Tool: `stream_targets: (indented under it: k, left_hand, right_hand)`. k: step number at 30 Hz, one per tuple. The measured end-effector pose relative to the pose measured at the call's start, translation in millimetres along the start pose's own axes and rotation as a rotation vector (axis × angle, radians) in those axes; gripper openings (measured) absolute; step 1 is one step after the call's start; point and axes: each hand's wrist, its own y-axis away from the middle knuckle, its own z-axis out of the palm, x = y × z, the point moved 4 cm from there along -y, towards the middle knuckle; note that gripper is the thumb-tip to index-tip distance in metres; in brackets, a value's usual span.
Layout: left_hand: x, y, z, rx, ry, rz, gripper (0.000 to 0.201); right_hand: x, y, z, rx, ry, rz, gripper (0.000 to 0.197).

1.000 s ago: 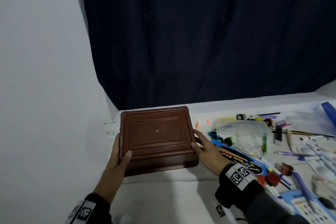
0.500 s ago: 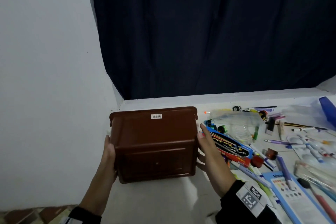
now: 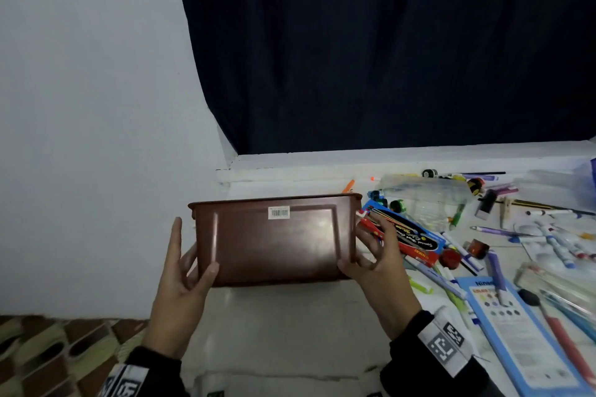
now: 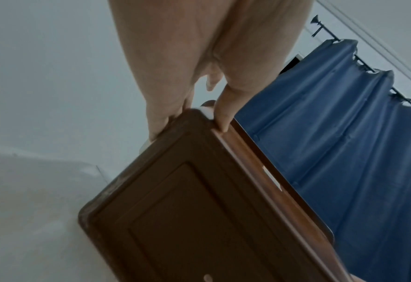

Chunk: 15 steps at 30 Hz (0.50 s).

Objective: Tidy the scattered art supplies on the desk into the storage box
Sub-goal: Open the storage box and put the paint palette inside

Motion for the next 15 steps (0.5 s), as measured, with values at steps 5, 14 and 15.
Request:
stream_targets:
  k: [5, 14, 15]
  left_hand:
    - [-1, 29, -14, 0.023, 0.099, -0.051, 0.071]
    - [-40, 66, -35, 0.117, 0.167, -0.285, 0.038]
    - [-41, 76, -38, 0.09, 0.161, -0.252, 0.043]
  right_hand:
    - [-12, 37, -3, 0.022, -0.124, 0.09, 0.055]
    - [24, 87, -14, 0.127, -0.031, 0.304, 0.03]
    - [27, 91, -13, 0.136, -0.019, 0.3, 0.033]
